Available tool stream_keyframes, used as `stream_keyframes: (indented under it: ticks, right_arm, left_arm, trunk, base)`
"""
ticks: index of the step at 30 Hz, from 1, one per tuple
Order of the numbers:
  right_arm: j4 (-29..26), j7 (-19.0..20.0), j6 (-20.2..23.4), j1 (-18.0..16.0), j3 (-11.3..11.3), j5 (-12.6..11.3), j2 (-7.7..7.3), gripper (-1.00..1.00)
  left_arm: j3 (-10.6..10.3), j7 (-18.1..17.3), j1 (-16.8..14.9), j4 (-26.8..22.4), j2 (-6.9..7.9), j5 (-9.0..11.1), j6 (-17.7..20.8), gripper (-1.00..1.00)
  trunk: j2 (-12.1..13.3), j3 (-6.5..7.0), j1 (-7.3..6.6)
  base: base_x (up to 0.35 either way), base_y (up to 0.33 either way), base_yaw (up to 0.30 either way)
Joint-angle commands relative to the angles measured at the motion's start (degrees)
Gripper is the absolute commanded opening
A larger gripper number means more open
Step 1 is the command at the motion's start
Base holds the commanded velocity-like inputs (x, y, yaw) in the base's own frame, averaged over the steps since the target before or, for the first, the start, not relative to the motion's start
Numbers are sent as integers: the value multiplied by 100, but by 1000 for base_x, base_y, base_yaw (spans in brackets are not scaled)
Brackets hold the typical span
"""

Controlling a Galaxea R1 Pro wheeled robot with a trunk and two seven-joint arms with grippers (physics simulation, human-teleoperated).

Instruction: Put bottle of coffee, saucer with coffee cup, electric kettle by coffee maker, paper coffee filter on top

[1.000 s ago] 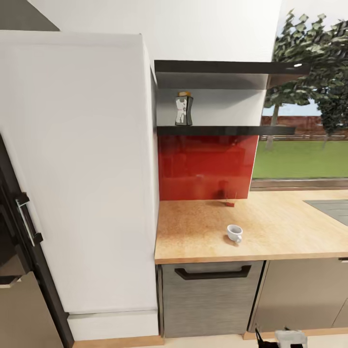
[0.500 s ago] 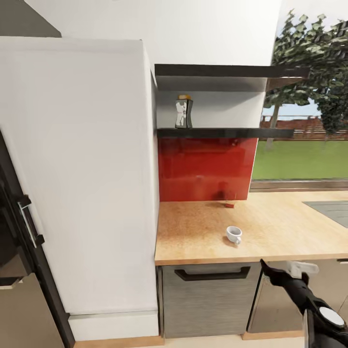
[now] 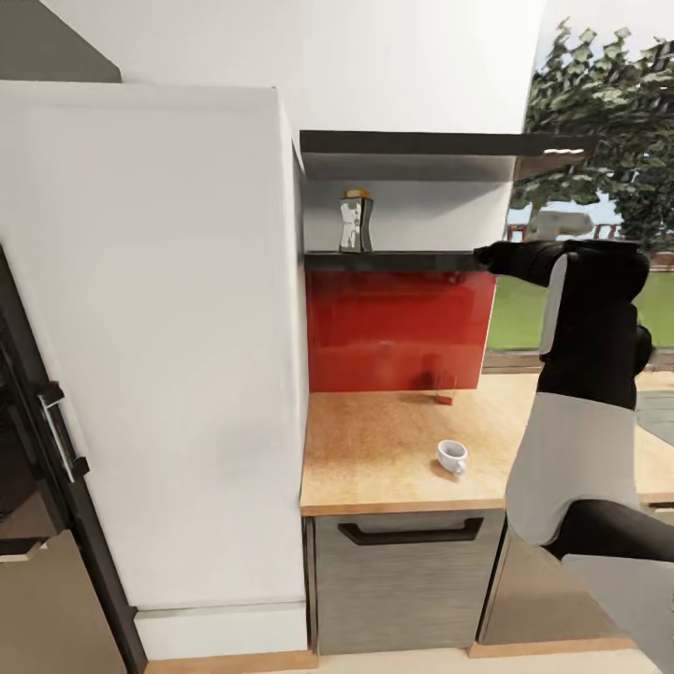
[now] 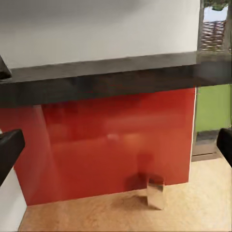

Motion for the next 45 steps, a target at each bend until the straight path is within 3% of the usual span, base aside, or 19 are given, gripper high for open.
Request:
stream_keyframes:
  ticks: [1,5,6,8,11,13,17,19,21,24,29,34,38,45]
  right_arm:
    - [209,-81,15,-258,118,78,45,100]
    - [1159,-284,15,-996,288,66,129,100]
    - [1724,-338,15,-1289,316,79,147,100]
    - [2320,-440,15,-1538,331,85,161,100]
    - [3127,-755,-355,-1848,336,58,191,100]
    - [3493,-944,-578,-2032,338,53,325,100]
    - [3658,-1031,-797,-2101,329,49,613,100]
    - [3762,-1092,-1311,-2113,312,43,703,100]
    - [3811,-1165,-1645,-2119,282,17,703,100]
    - [3860,-1271,-2102,-2126,174,-299,703,100]
    - [3999,-1277,-2548,-2127,129,-530,703,100]
    - [4608,-1237,-2753,-2128,118,-572,703,100]
    - [5296,-1268,-3317,-2131,119,-560,703,100]
    - [5705,-1310,-3590,-2135,120,-536,703,100]
  left_arm:
    - [44,-62,4,-7,4,25,7,100]
    - [43,-69,4,-13,11,24,7,100]
    - [43,-70,4,-14,14,24,7,100]
    - [43,-71,4,-15,14,23,7,100]
    - [47,-72,4,-12,13,27,7,100]
    - [54,-70,4,-9,11,30,7,100]
    - [67,-64,4,-7,8,69,4,100]
    - [83,-63,4,-7,6,103,3,100]
    - [87,-63,4,-8,5,101,0,100]
    - [64,-67,4,-12,10,51,-2,100]
    - [54,-67,4,-8,11,35,-2,100]
    - [52,-67,4,-7,13,33,-2,100]
    - [51,-64,4,-7,13,32,4,100]
    - [51,-67,4,-7,13,32,4,100]
  trunk:
    - [40,17,-21]
    - [201,89,-109]
    - [241,107,-131]
    - [321,143,-175]
    - [441,197,-240]
    - [521,233,-284]
    - [682,305,-372]
    - [762,341,-416]
    - [842,376,-460]
    - [923,412,-504]
    - [923,412,-504]
    - [923,412,-504]
    - [923,412,-504]
    - [923,403,-504]
  base:
    - [0,0,0]
    - [0,0,0]
    - [0,0,0]
    - [0,0,0]
    - [0,0,0]
    - [0,0,0]
    - [0,0,0]
    - [0,0,0]
    - [0,0,0]
    - [0,0,0]
    - [0,0,22]
    - [0,0,180]
    - [0,0,253]
    - [0,0,265]
